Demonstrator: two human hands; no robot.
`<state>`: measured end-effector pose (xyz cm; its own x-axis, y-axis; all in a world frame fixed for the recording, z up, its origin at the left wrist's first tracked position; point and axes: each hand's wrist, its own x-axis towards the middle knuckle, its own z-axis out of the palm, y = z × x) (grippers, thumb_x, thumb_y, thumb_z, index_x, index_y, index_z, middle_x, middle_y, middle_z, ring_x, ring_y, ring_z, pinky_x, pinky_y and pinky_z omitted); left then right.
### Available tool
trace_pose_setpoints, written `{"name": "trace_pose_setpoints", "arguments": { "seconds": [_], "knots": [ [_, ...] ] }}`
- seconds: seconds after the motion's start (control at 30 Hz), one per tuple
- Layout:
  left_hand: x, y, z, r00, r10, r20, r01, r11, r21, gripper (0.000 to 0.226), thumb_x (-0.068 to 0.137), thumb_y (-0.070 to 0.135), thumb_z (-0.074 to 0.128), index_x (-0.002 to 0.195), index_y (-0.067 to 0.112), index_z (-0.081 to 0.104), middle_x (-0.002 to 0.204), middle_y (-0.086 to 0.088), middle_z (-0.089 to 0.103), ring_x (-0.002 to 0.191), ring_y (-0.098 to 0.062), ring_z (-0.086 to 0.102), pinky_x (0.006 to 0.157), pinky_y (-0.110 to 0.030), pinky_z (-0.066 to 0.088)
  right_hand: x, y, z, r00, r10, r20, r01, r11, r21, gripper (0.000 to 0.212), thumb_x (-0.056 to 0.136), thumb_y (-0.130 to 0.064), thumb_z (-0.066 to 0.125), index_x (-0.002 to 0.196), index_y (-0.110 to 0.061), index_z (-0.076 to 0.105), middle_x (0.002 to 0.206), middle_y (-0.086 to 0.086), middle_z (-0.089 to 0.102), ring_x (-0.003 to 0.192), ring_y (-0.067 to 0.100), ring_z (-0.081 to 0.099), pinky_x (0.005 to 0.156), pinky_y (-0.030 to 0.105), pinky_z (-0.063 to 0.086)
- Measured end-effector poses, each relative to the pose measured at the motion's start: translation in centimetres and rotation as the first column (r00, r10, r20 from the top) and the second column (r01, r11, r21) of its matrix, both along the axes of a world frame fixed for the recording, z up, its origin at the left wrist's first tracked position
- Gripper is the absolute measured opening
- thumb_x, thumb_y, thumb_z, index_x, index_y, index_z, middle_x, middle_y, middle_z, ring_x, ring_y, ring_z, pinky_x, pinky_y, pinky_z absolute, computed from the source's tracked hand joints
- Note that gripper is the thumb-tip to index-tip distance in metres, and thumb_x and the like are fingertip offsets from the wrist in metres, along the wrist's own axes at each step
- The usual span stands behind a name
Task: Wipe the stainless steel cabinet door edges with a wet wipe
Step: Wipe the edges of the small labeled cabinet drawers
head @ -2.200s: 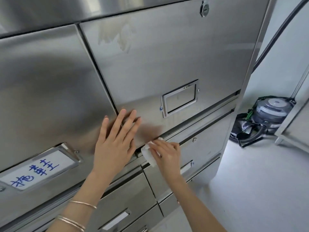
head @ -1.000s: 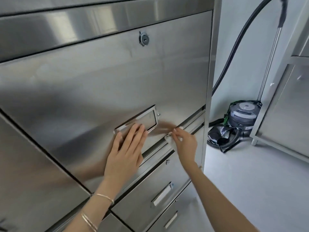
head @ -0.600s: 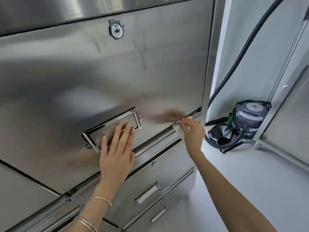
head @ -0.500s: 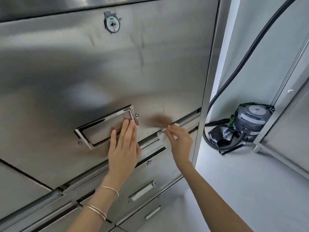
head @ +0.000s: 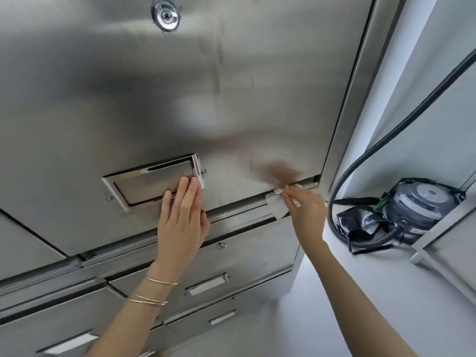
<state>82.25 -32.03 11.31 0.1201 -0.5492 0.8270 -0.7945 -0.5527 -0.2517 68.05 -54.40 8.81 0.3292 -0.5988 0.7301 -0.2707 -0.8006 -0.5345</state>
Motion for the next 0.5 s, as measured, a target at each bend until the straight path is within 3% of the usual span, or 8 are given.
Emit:
{"name": "trace_pose_setpoints", "arguments": {
  "seconds": [0.07,0.17,0.33,0.43,0.5],
  "knots": [
    [0.1,0.3,0.1,1.0,0.006,0.008,-0.007,1.0,0.026,0.065,0.092,0.013,0.046,0.15,-0.002,0.021,0.152,-0.015,0.025,0.15,-0.023,0.01,0.122,-0.043,0.011,-1.1,-2.7,1.0,0.998,-0.067,-0.005,0.067,0.989,0.134,0.007,0.079,-0.018,0.073,0.084,-0.012,0.076,0.084,0.003,0.074,0.08,0.021,0.068,0.072,0.028,0.044],
    [-0.4,0.3,0.3,0.999,0.029,-0.019,-0.028,0.999,0.045,0.064,0.093,0.014,0.045,0.15,-0.003,0.02,0.155,-0.013,0.018,0.15,-0.023,0.006,0.122,-0.044,0.01,-0.9,-3.2,1.6,0.979,-0.194,0.061,0.153,0.9,0.408,0.011,0.083,-0.021,0.069,0.086,-0.014,0.076,0.081,0.004,0.073,0.076,0.025,0.065,0.065,0.023,0.037],
    [-1.8,0.1,0.1,0.993,0.07,-0.096,-0.065,0.996,0.056,0.066,0.091,0.011,0.043,0.151,-0.002,0.019,0.157,-0.013,0.013,0.15,-0.026,0.005,0.122,-0.047,0.008,-1.0,0.9,1.4,0.99,0.131,0.047,-0.137,0.971,0.194,0.007,0.078,-0.007,0.075,0.085,-0.008,0.076,0.087,0.003,0.073,0.08,0.016,0.064,0.074,0.015,0.044],
    [-2.7,1.2,-1.3,0.985,0.075,-0.155,-0.054,0.99,0.132,0.065,0.088,0.012,0.042,0.15,0.0,0.026,0.16,-0.012,0.012,0.149,-0.03,0.012,0.121,-0.049,0.011,-2.9,2.1,0.5,0.975,0.101,0.196,-0.144,0.965,0.219,0.016,0.077,-0.004,0.074,0.091,-0.013,0.074,0.092,0.002,0.072,0.082,0.019,0.065,0.079,0.018,0.048],
    [-3.5,2.1,-2.8,0.978,0.103,-0.182,-0.064,0.975,0.211,0.068,0.087,0.017,0.049,0.149,0.0,0.028,0.16,-0.014,0.014,0.149,-0.03,0.013,0.12,-0.05,0.013,-4.1,2.9,-0.8,0.985,0.06,0.161,-0.086,0.984,0.157,0.017,0.076,-0.003,0.075,0.091,-0.011,0.075,0.094,0.003,0.071,0.087,0.022,0.066,0.083,0.028,0.048]
  ]
}}
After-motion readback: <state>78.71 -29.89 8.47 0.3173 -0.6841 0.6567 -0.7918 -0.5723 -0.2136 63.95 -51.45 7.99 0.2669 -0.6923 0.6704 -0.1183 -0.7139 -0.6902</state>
